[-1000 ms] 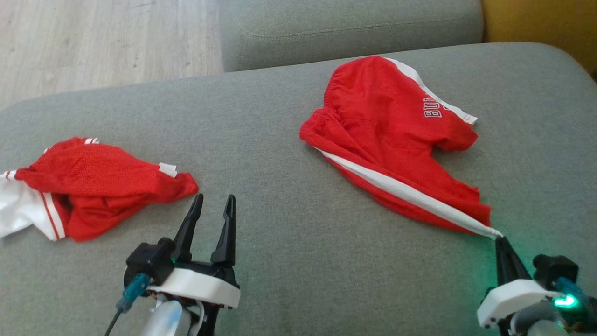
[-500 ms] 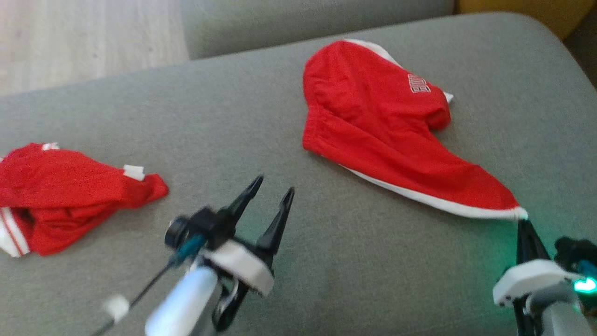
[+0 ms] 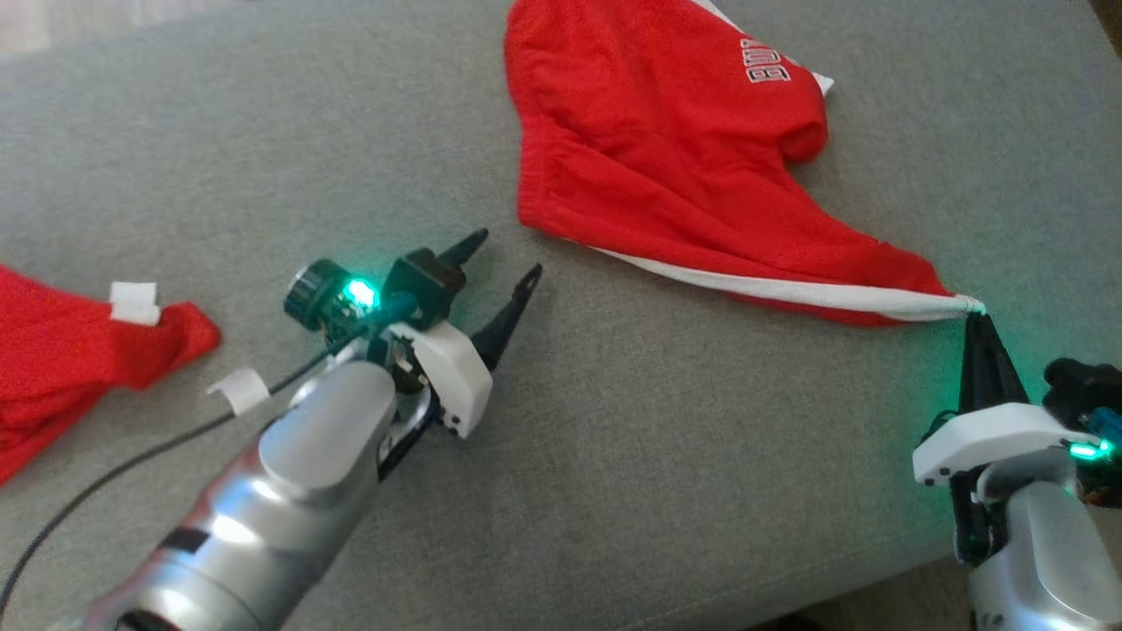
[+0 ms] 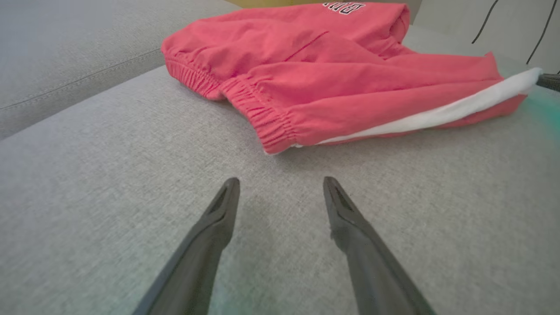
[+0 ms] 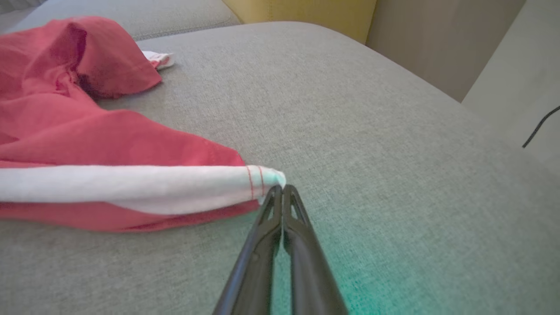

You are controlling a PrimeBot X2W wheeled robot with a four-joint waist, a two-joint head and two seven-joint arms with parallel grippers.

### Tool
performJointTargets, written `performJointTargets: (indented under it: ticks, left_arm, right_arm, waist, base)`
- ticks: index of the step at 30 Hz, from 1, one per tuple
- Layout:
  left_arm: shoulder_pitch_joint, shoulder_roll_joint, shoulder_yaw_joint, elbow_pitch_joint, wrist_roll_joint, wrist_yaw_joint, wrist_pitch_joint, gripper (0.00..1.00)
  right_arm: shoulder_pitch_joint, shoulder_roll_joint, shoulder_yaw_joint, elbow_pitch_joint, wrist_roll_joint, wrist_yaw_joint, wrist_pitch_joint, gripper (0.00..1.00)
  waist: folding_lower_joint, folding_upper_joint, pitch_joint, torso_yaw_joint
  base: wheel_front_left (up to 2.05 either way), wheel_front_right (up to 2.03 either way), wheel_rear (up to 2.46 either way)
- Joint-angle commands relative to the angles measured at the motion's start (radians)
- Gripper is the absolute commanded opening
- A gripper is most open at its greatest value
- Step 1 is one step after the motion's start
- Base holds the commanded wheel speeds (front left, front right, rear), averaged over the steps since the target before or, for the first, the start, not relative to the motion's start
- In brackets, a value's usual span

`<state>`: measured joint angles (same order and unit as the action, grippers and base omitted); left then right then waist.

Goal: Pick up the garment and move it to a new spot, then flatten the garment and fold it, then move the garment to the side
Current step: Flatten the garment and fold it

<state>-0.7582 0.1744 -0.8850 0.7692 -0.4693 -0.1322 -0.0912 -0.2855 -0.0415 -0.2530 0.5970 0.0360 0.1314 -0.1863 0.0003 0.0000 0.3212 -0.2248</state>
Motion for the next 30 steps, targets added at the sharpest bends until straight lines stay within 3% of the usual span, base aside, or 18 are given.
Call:
performJointTargets:
  ticks: [1,10,26,27,28,29,30]
  left_arm:
    - [-0.061,0.017,0.013,-0.003,-0.01,0.002,-0.019,1.0]
    - [-0.167,-0.033,-0.083,0.088,-0.086,0.002,-0.101,1.0]
    - [-0.228,-0.017,-0.228,0.089,-0.243,0.002,-0.163,1.0]
    - [-0.23,-0.015,-0.239,0.087,-0.252,0.002,-0.164,0.65]
    - [-0.233,-0.013,-0.249,0.084,-0.261,0.002,-0.165,0.19]
    - [-0.236,-0.011,-0.259,0.083,-0.27,0.002,-0.165,0.0]
    - [-0.24,-0.009,-0.268,0.082,-0.278,0.002,-0.166,0.0]
  right_arm:
    - [-0.024,-0.009,0.028,-0.017,0.012,-0.001,-0.015,0.0]
    - [-0.052,-0.009,0.045,0.014,0.025,-0.001,-0.037,0.0]
    - [-0.078,-0.009,0.05,0.06,0.02,-0.001,-0.056,0.0]
    - [-0.079,-0.009,0.051,0.062,0.02,-0.001,-0.057,0.0]
    - [-0.081,-0.009,0.052,0.064,0.02,-0.001,-0.058,0.0]
    - [-0.083,-0.009,0.053,0.066,0.02,-0.001,-0.059,0.0]
    - [-0.084,-0.009,0.054,0.067,0.02,-0.001,-0.06,0.0]
  waist:
    - [-0.0003,0.0,0.024,-0.018]
    - [-0.0003,0.0,0.053,-0.034]
    - [-0.0003,0.0,0.054,-0.035]
    - [-0.0003,0.0,0.054,-0.035]
    - [-0.0003,0.0,0.055,-0.035]
    - [-0.0003,0.0,0.055,-0.035]
    - [-0.0003,0.0,0.055,-0.035]
  base:
    - [0.0,0.0,0.0]
    - [0.0,0.0,0.0]
    - [0.0,0.0,0.0]
    - [0.0,0.0,0.0]
    - [0.0,0.0,0.0]
    - [0.0,0.0,0.0]
    - [0.0,0.0,0.0]
